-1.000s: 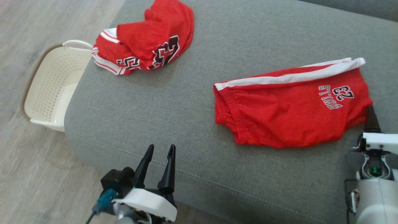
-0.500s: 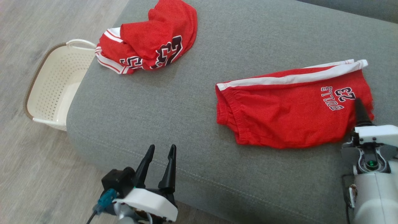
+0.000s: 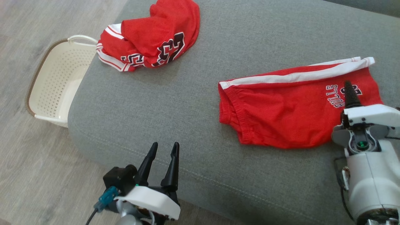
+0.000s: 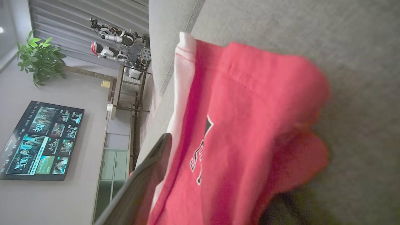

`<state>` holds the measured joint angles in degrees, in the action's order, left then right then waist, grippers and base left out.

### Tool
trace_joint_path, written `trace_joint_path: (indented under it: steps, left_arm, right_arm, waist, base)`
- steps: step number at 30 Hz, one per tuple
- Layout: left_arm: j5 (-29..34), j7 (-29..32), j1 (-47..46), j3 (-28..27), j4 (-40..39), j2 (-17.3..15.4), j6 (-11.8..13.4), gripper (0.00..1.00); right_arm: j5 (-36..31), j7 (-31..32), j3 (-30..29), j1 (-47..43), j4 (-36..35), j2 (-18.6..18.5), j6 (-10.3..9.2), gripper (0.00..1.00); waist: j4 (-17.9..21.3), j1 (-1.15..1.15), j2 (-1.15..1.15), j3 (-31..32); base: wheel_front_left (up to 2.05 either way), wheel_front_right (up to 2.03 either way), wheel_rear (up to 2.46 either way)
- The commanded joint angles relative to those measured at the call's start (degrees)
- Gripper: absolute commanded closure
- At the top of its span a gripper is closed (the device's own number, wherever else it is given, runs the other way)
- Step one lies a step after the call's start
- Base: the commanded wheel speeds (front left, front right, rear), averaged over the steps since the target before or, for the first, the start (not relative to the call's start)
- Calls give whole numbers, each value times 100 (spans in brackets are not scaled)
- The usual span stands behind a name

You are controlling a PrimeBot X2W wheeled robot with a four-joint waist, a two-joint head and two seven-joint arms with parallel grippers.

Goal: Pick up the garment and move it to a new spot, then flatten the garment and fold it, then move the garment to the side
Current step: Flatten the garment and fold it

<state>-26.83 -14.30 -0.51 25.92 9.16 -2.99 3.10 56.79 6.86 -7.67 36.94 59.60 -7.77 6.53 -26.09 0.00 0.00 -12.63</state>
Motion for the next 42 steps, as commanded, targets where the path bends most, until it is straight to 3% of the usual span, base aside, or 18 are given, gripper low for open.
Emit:
trace_joint_path:
  steps: [1,11,22,29,35,39,42]
  left_arm:
    - [-23,-70,-194,-133,-174,12,34,0]
    - [-76,-70,-150,-144,-88,12,48,0]
    - [-52,-70,-26,-174,-38,12,53,0]
    - [-52,-70,50,-189,-29,12,70,0]
    - [-44,-70,57,-155,23,12,43,0]
    - [-46,-70,65,-138,59,12,43,0]
    - [-40,-70,78,-124,90,12,39,0]
  right_arm:
    - [-17,-41,300,141,62,377,96,100]
    - [-12,-897,482,-247,-517,349,96,100]
    - [-16,-1975,226,-864,-1027,207,96,100]
    - [-874,-2180,-631,-1208,-851,23,96,100]
    - [-2204,-2184,-1348,-1296,-1066,317,96,100]
    - [-2441,-2185,-1276,-1273,-1497,462,96,100]
    - [-2253,-2185,-805,-1345,-1832,484,96,100]
  waist:
    - [-10,0,0,15]
    - [228,0,0,291]
    - [664,0,0,583]
    - [829,0,0,715]
    - [872,0,0,768]
    - [851,0,0,843]
    - [820,0,0,895]
  base:
    - [0,0,0]
    - [0,0,0]
    - [0,0,0]
    - [0,0,0]
    - [0,0,0]
    - [0,0,0]
    - [0,0,0]
